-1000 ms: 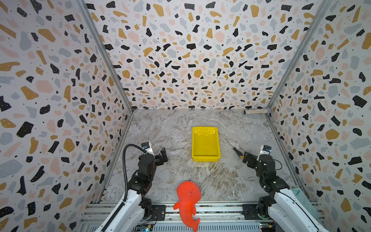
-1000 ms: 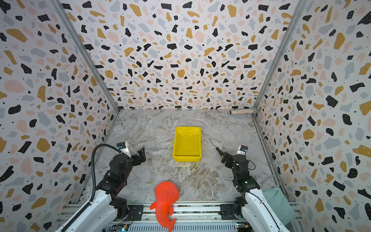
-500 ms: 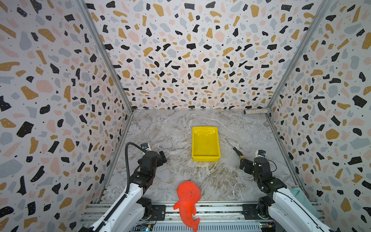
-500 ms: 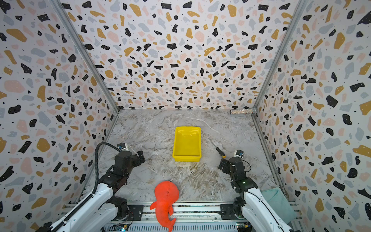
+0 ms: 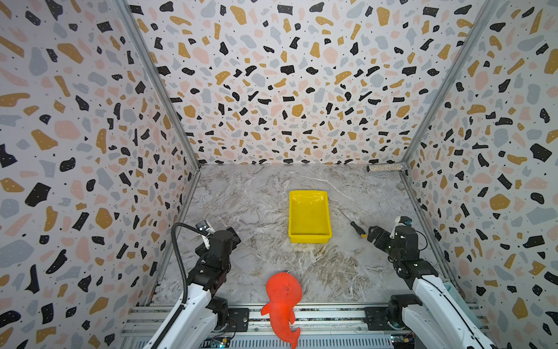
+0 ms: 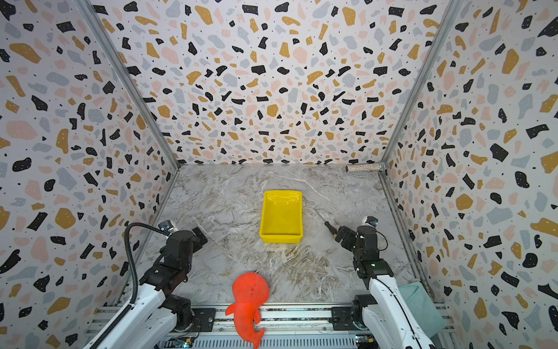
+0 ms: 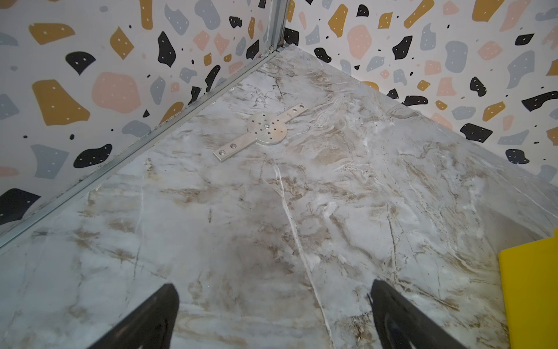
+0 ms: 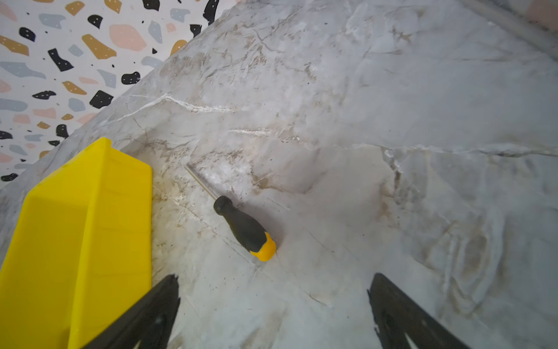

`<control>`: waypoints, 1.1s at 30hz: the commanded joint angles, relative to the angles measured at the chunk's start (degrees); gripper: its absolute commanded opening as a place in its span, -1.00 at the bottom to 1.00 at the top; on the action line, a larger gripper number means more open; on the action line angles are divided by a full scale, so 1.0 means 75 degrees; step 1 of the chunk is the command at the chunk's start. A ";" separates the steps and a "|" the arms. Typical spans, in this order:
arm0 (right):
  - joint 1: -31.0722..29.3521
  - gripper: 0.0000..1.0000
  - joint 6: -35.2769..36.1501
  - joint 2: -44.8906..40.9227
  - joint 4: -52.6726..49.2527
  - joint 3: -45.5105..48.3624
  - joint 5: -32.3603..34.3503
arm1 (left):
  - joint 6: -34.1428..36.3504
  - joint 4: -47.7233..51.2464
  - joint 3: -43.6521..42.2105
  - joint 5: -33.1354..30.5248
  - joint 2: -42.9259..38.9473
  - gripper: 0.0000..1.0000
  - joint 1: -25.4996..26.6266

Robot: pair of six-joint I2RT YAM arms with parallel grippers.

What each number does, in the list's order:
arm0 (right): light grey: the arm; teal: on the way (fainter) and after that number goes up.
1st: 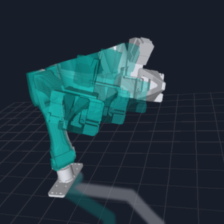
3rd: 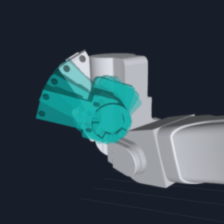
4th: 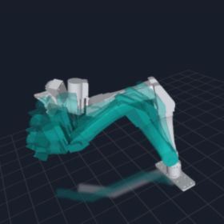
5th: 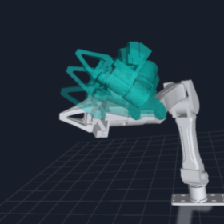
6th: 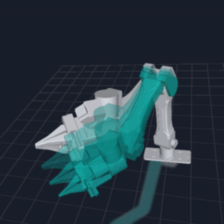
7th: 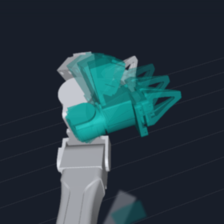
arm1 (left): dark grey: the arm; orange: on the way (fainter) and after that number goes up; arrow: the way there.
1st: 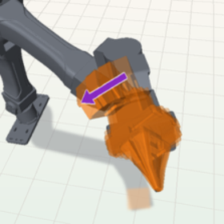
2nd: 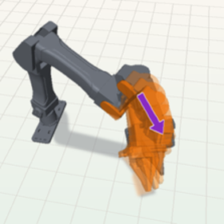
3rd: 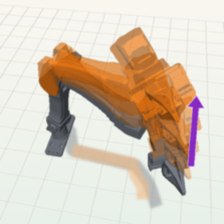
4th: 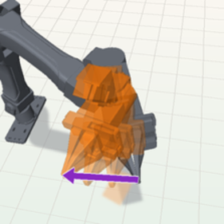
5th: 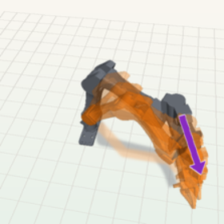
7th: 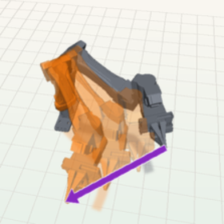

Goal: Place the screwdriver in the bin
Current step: 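Move the right gripper toward the screwdriver beside the bin while the left arm lifts, then lower the right gripper and close it on the screwdriver handle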

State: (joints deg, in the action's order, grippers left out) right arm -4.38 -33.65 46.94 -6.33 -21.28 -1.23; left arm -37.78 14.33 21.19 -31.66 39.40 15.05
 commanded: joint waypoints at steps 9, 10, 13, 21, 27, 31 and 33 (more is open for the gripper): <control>-0.0526 0.66 0.1047 0.3196 -0.0299 -0.1593 -0.0577 | -0.0504 0.0084 -0.0273 -0.0302 -0.0186 1.00 -0.0038; -0.0719 0.64 0.1080 0.3348 -0.0268 -0.1653 -0.0368 | -0.0439 0.0013 -0.0297 -0.0246 -0.0189 1.00 -0.0044; -0.1155 0.60 0.1183 0.3803 -0.0266 -0.1915 0.0149 | -0.0369 -0.0024 -0.0246 -0.0201 -0.0017 1.00 -0.0038; -0.1513 0.54 0.1178 0.4789 -0.0263 -0.2479 0.0773 | -0.0295 -0.0096 -0.0182 -0.0009 0.0291 0.99 -0.0038; -0.1525 0.50 0.1305 0.5537 -0.0238 -0.2850 0.1210 | -0.0269 -0.0164 -0.0222 0.0094 0.0278 0.99 -0.0038; -0.1534 0.39 0.1234 0.6090 -0.0271 -0.3151 0.1226 | -0.0246 -0.0198 -0.0222 0.0137 0.0304 0.99 -0.0038; -0.1569 0.35 0.1168 0.6295 -0.0355 -0.3295 0.1204 | -0.0283 -0.0222 -0.0246 0.0093 0.0306 0.99 -0.0038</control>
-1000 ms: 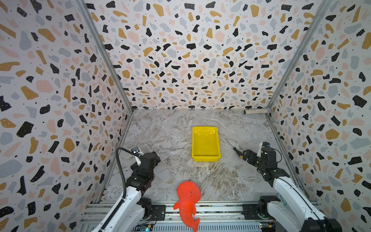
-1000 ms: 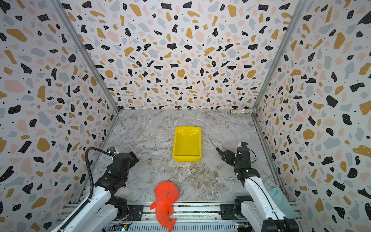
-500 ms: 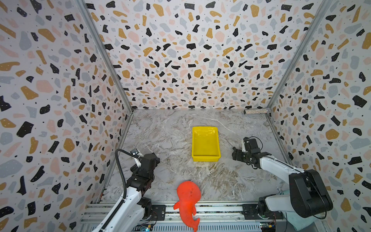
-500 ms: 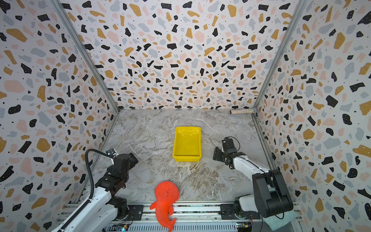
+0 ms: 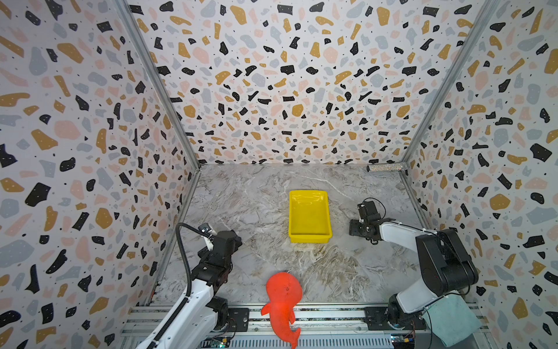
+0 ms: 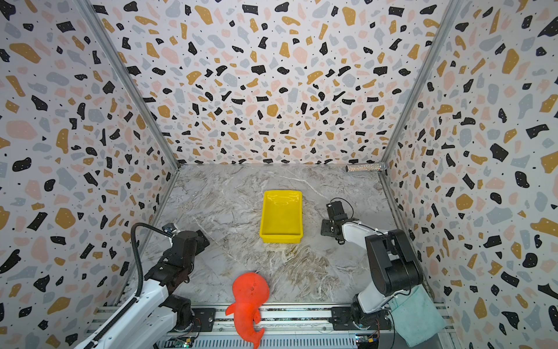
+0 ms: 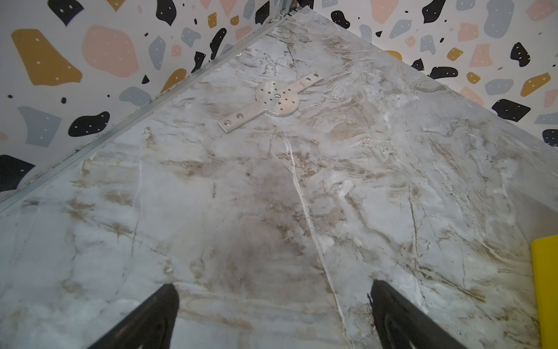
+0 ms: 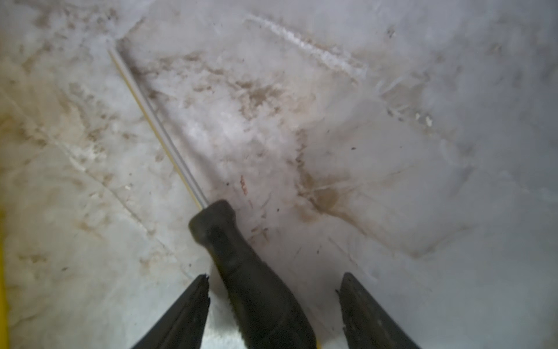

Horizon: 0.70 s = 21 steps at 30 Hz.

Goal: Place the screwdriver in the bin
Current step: 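Lower the right gripper and close it on the screwdriver handle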

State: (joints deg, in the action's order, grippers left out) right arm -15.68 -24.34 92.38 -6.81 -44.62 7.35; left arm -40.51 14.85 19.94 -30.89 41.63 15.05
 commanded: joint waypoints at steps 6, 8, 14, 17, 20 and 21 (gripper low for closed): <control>-0.0268 0.22 -0.0376 0.0389 -0.0548 -0.0344 0.0248 | -0.0164 -0.0420 -0.0237 -0.0024 0.0028 1.00 -0.0038; -0.0317 0.11 -0.0533 0.0352 -0.0610 -0.0298 0.0285 | -0.0162 -0.0535 -0.0299 0.0027 0.0039 0.99 -0.0044; -0.0362 -0.09 -0.1095 0.0313 -0.0677 -0.0203 0.0501 | -0.0182 -0.0701 -0.0351 0.0144 0.0176 1.00 -0.0038; -0.0364 -0.19 -0.1375 0.0283 -0.0662 -0.0182 0.0496 | -0.0152 -0.0698 -0.0305 0.0169 0.0284 1.00 -0.0042; -0.0370 -0.25 -0.1550 0.0245 -0.0557 -0.0123 0.0354 | -0.0118 -0.0640 -0.0253 0.0170 0.0368 1.00 -0.0038; -0.0370 -0.26 -0.1588 0.0264 -0.0570 -0.0120 0.0324 | -0.0118 -0.0624 -0.0246 0.0158 0.0390 0.99 -0.0038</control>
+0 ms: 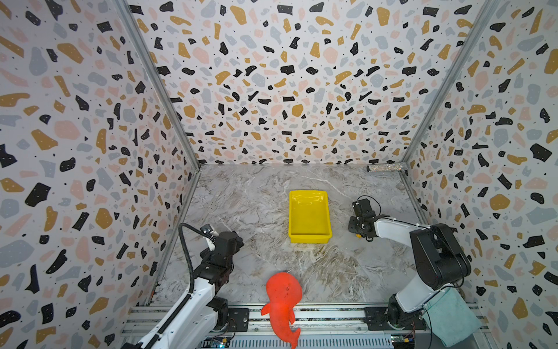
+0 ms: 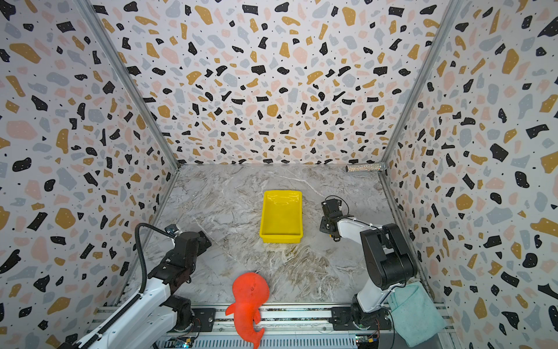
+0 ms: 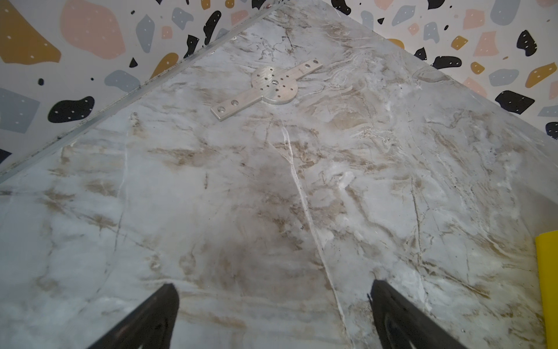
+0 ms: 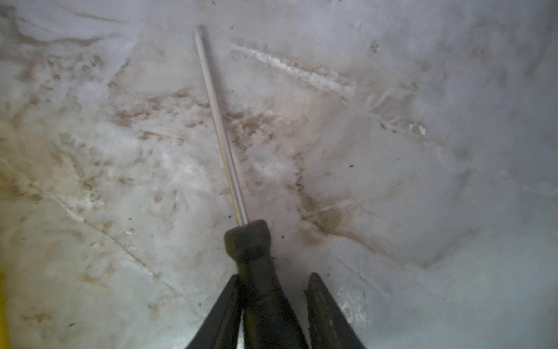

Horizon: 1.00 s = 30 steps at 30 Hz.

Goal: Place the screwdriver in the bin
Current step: 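Lift the screwdriver with the right gripper and carry it over the yellow bin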

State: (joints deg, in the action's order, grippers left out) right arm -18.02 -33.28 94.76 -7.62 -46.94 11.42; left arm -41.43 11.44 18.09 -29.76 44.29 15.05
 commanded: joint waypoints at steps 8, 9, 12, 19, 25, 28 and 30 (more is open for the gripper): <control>-0.0058 -0.50 -0.0620 -0.0206 -0.0739 0.0196 -0.0210 | -0.0048 -0.0109 -0.0018 -0.0081 -0.0046 0.99 -0.0038; -0.0058 -0.51 -0.0635 -0.0313 -0.0747 0.0237 -0.0199 | -0.0069 -0.0089 -0.0011 -0.0109 -0.0060 0.99 -0.0038; -0.0070 -0.59 -0.0690 -0.0694 -0.0741 0.0356 -0.0175 | -0.0078 -0.0067 -0.0024 -0.0109 -0.0091 0.99 -0.0038; -0.0070 -0.59 -0.0748 -0.1386 -0.0982 0.0379 -0.0163 | -0.0090 -0.0062 -0.0044 -0.0113 -0.0160 0.99 -0.0039; -0.0403 -0.59 -0.0953 -0.1986 -0.1239 0.0014 -0.0346 | -0.0091 -0.0067 -0.0044 -0.0105 -0.0158 1.00 -0.0039; -0.0793 -0.59 -0.1199 -0.2116 -0.1439 -0.0345 -0.0356 | -0.0094 -0.0072 -0.0047 -0.0106 -0.0152 0.99 -0.0038; -0.1116 -0.59 -0.1314 -0.2118 -0.1454 -0.0654 -0.0390 | -0.0091 -0.0072 -0.0047 -0.0094 -0.0152 0.99 -0.0039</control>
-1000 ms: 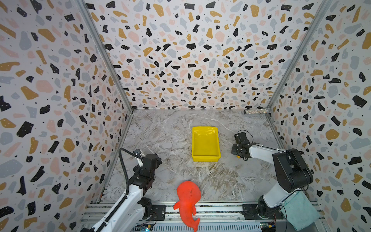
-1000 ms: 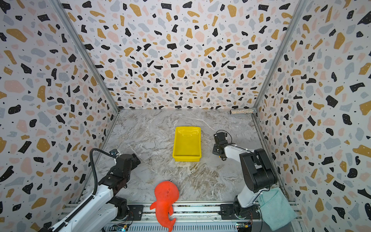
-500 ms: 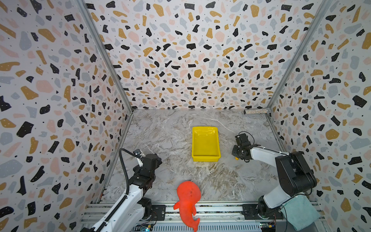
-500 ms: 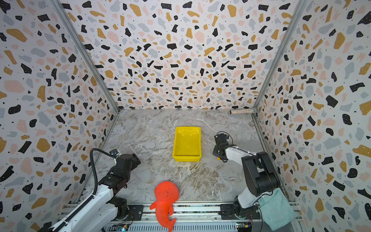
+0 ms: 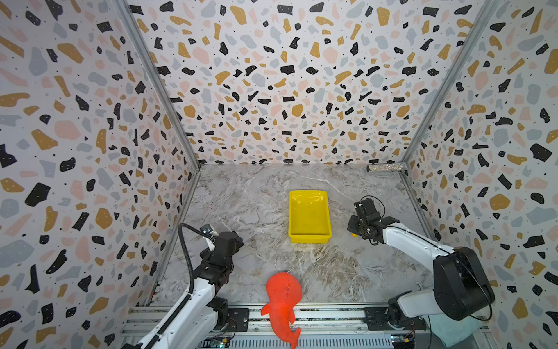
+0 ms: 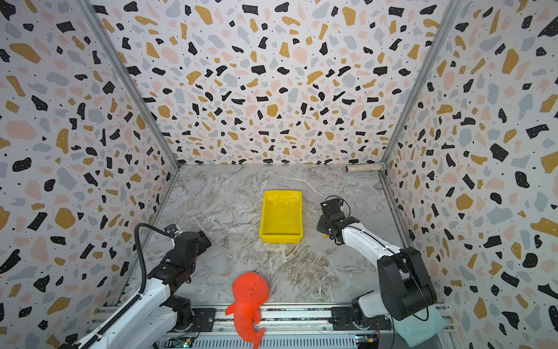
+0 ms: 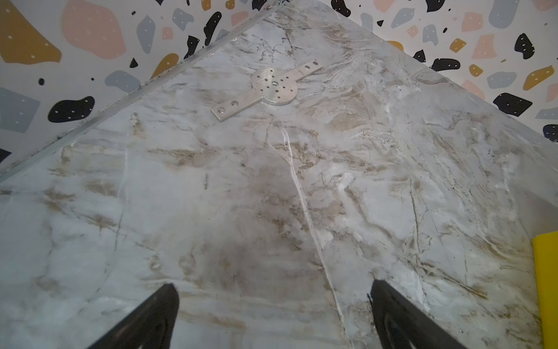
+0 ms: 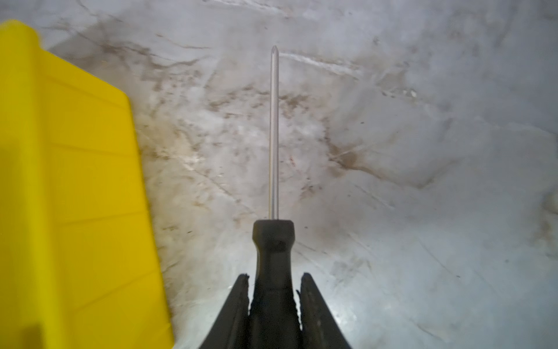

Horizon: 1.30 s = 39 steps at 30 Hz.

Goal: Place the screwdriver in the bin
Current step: 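Lift the screwdriver with the right gripper and carry it over the yellow bin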

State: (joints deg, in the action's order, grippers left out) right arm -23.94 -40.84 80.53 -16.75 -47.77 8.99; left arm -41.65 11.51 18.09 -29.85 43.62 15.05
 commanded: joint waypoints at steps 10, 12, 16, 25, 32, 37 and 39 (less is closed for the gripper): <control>-0.1844 -0.58 -0.1224 0.0830 0.0001 -0.2102 -0.0516 | -0.0016 -0.0116 -0.0038 -0.0023 -0.0060 1.00 -0.0044; -0.2045 -0.58 -0.1504 0.1204 0.0217 -0.2287 -0.0655 | -0.0013 -0.0117 -0.0044 -0.0018 -0.0055 0.99 -0.0044; -0.2316 -0.58 -0.1907 0.1878 0.0630 -0.2564 -0.0771 | 0.0027 -0.0128 -0.0027 0.0018 -0.0061 0.99 -0.0044; -0.2547 -0.58 -0.2126 0.3191 0.0978 -0.3275 -0.0672 | 0.0079 -0.0172 -0.0039 0.0053 -0.0119 1.00 -0.0040; -0.2595 -0.55 -0.2263 0.3948 0.0980 -0.3753 -0.0784 | 0.0196 -0.0233 -0.0010 0.0089 -0.0117 0.99 -0.0038; -0.2656 -0.49 -0.2343 0.4075 0.1124 -0.3792 -0.0798 | 0.0179 -0.0210 -0.0025 0.0050 -0.0146 1.00 -0.0038; -0.2655 -0.47 -0.2305 0.4082 0.1157 -0.3798 -0.0789 | 0.0174 -0.0222 -0.0040 0.0025 -0.0161 0.99 -0.0039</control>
State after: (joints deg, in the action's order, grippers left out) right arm -43.53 -57.45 112.16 -8.86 -74.43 2.76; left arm -41.17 11.42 18.09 -29.34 42.98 15.05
